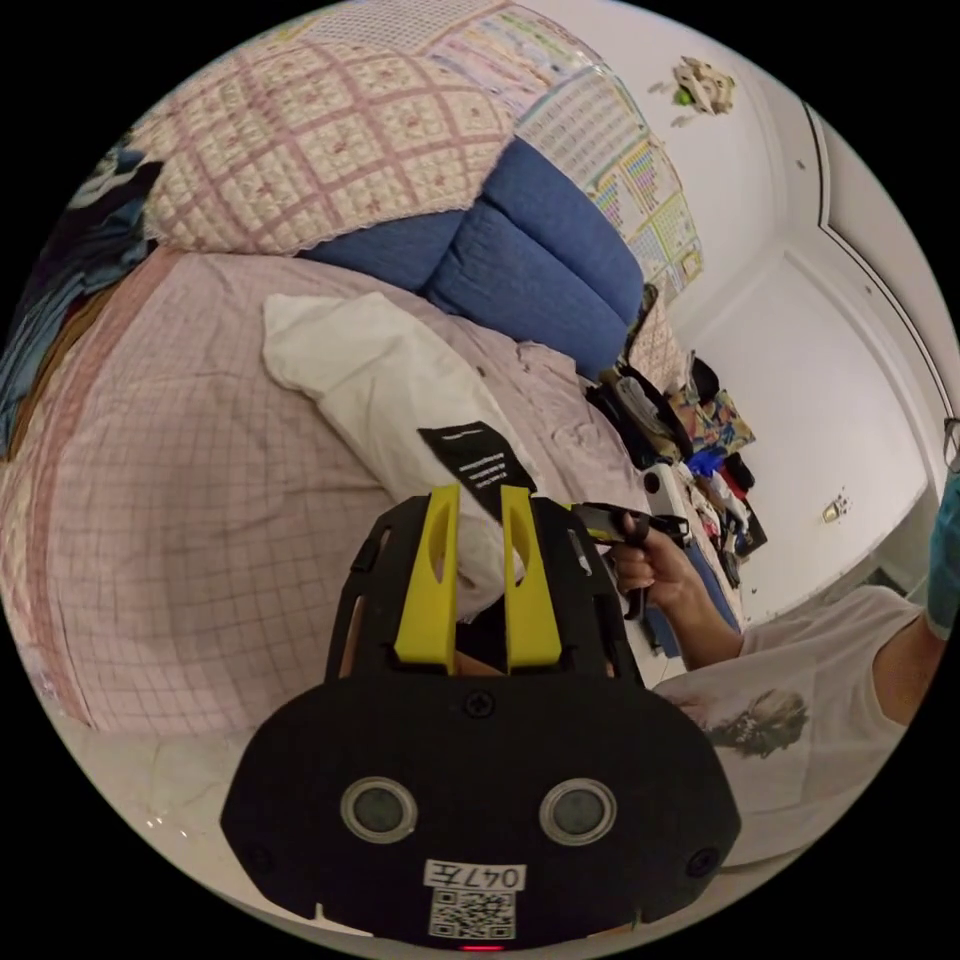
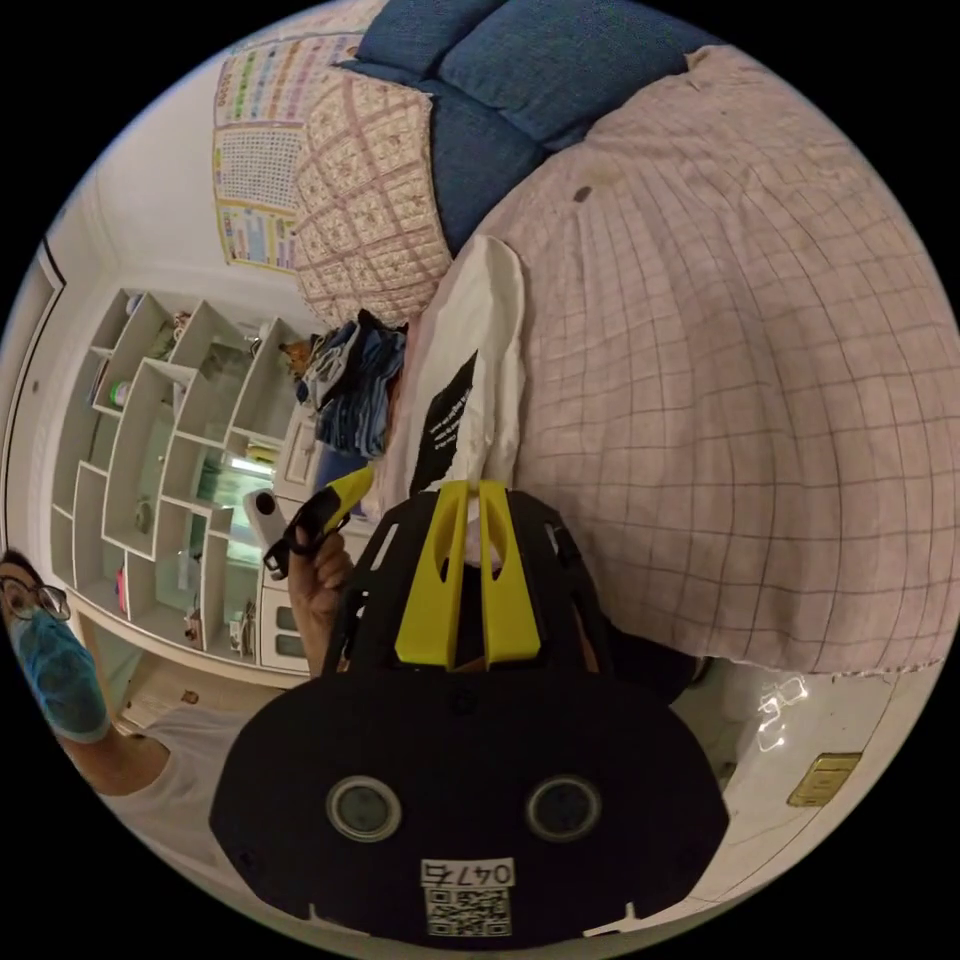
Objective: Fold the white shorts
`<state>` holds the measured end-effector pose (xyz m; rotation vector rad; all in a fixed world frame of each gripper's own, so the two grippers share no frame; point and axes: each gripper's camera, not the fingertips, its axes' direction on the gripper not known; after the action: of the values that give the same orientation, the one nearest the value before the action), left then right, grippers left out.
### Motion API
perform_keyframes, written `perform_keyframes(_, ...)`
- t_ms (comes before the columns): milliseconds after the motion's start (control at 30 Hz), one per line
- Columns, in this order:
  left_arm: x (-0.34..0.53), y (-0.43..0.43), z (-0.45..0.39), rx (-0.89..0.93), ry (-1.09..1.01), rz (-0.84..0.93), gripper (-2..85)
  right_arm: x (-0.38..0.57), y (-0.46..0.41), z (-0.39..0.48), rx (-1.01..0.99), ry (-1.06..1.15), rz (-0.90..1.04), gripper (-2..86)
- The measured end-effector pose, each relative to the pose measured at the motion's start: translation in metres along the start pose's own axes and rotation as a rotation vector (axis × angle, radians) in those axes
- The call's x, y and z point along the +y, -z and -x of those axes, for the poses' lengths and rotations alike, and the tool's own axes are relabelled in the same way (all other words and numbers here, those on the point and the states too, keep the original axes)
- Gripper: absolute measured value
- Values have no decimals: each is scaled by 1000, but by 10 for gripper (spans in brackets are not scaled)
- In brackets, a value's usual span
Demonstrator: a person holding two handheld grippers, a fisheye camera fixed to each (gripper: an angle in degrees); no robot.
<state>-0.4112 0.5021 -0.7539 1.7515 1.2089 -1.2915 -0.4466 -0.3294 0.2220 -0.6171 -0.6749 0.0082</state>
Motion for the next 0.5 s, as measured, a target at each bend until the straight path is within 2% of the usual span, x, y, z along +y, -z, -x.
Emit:
perform_keyframes(167,-21,-24,-12,-59,-60,123,68,-16,1,1,-58,-78,39,-7)
perform_keyframes(267,-24,-19,-1,-45,-45,142,71,-26,12,24,-45,-26,62,-1)
perform_keyframes(400,-39,36,29,-15,22,12,68,-43,42,65,8,80,27,23)
perform_keyframes(500,-69,90,87,-41,159,-125,67,-65,68,106,78,157,-14,41)
